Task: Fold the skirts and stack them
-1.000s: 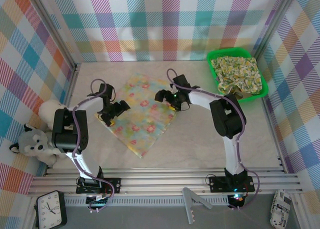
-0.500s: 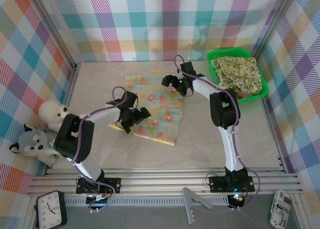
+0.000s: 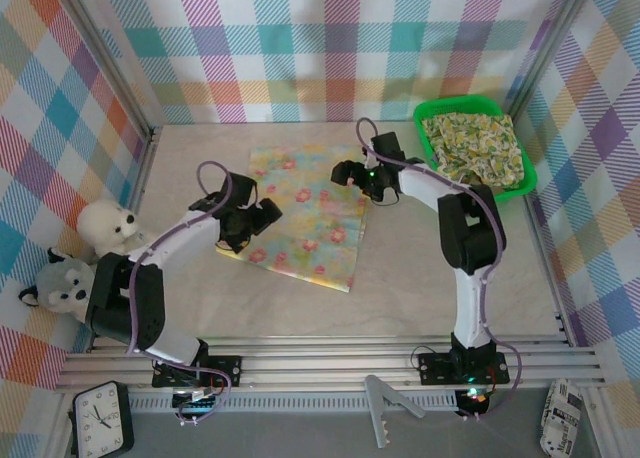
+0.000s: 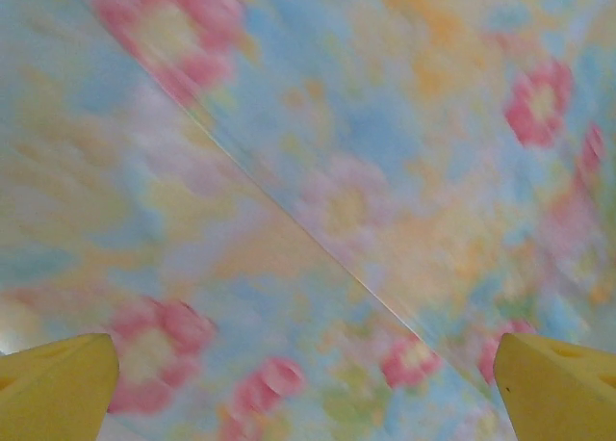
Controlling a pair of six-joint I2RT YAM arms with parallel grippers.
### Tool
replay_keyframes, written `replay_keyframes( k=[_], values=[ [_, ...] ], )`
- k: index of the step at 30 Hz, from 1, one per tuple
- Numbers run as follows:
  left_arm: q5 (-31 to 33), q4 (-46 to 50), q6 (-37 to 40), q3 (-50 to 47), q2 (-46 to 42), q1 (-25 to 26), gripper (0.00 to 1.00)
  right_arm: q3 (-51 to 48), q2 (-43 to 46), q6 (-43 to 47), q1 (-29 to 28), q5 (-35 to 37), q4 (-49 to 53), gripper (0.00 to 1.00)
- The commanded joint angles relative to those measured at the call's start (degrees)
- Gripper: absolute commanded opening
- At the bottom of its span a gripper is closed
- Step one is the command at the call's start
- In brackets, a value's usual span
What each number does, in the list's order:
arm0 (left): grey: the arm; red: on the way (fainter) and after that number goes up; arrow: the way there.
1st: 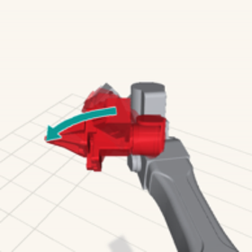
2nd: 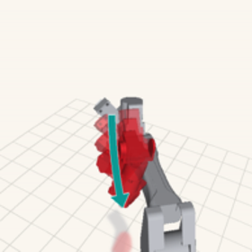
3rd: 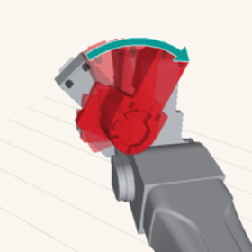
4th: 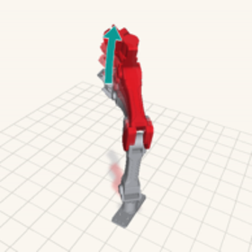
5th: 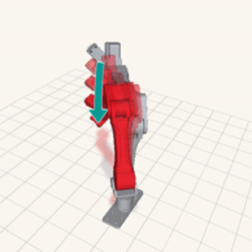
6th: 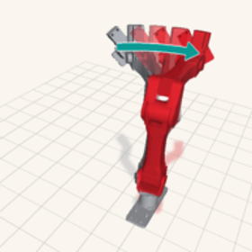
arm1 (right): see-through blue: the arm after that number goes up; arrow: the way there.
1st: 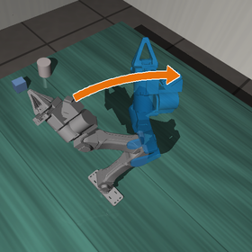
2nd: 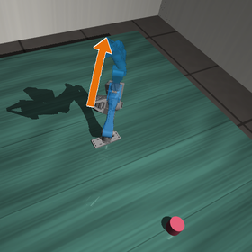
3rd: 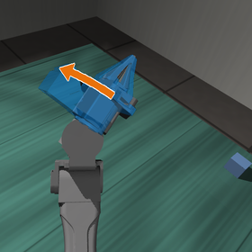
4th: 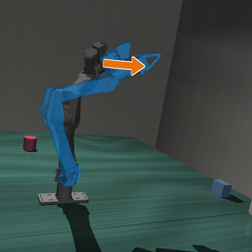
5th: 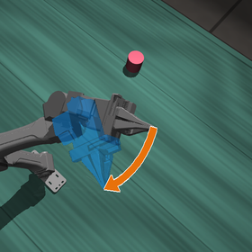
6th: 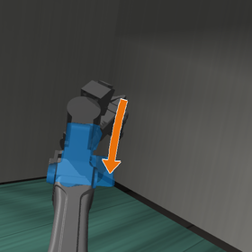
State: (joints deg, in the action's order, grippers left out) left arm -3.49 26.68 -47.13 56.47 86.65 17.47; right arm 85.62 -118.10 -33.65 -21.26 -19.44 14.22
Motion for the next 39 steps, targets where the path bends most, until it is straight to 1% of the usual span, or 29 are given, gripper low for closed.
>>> replay_keyframes(
  k=[1,3,5,7,9,11,13,17,20,22,25,27,28,30,32,34,35,38,39],
  values=[
    [1.29,3.37,5.35,1.64,3.83,-2.38,1.00,-6.58,5.34,-4.07,-1.35,-3.44,-0.94,0.99],
    [0.52,4.03,5.75,2.53,6.44,-2.71,1.00,-10.19,7.22,-5.85,-2.47,-5.03,-1.70,0.99],
    [-1.59,3.68,5.67,2.78,8.19,-2.39,1.00,-13.35,8.53,-7.39,-3.60,-6.39,-2.77,0.99],
    [-2.03,3.06,4.76,2.23,8.45,-1.09,1.00,-15.50,9.55,-8.79,-4.06,-6.88,-3.28,0.99],
    [-2.17,2.30,3.45,1.39,8.20,0.83,1.00,-17.88,11.48,-8.58,-4.06,-5.69,-3.97,0.99],
    [-2.98,1.46,1.47,0.29,8.34,3.33,1.00,-19.09,13.67,-4.47,-3.99,-3.15,-2.02,0.99],
    [-4.27,0.16,-0.85,-1.02,8.37,5.55,1.00,-18.28,14.98,1.40,-4.05,-1.00,3.02,0.99],
    [-6.66,-2.46,-5.32,-3.11,6.95,9.38,1.00,-18.72,18.17,12.89,-4.14,0.46,10.26,0.99],
    [-6.26,-0.95,-6.27,-2.78,4.38,10.54,1.00,-21.77,22.29,20.11,-4.69,1.66,11.01,0.99],
    [-3.74,1.37,-6.35,-2.59,1.47,10.55,1.00,-23.78,25.16,25.25,-5.95,3.87,11.27,0.99],
    [3.13,6.34,-6.86,-2.70,-3.54,9.67,1.00,-26.50,28.93,31.92,-9.08,8.56,10.57,0.99],
    [8.40,9.74,-8.19,-4.09,-6.58,8.14,1.00,-28.33,31.02,33.82,-10.73,10.58,8.84,0.99],
    [10.13,10.76,-8.95,-5.44,-8.19,6.60,1.00,-29.24,31.84,34.00,-11.31,11.35,7.62,0.99],
    [11.61,11.26,-9.49,-8.49,-11.13,3.11,1.00,-30.52,32.99,33.50,-11.95,12.93,5.44,0.99],
    [11.88,10.62,-9.08,-11.81,-13.86,-0.54,0.92,-31.08,33.67,32.97,-12.26,13.81,4.21,0.99],
    [10.16,8.77,-7.59,-14.38,-15.76,-4.15,0.84,-31.48,34.07,32.69,-12.49,14.16,2.98,0.99],
    [8.80,7.81,-6.53,-15.16,-15.91,-5.40,0.81,-31.57,34.17,32.68,-12.54,14.25,2.66,0.99],
    [4.85,5.50,-3.69,-16.04,-14.55,-8.99,0.66,-31.33,34.08,32.68,-12.58,14.42,2.43,0.99],
    [3.57,4.64,-2.82,-15.98,-13.44,-9.87,0.60,-31.23,34.08,32.60,-12.58,14.52,2.39,0.99]
  ],
)
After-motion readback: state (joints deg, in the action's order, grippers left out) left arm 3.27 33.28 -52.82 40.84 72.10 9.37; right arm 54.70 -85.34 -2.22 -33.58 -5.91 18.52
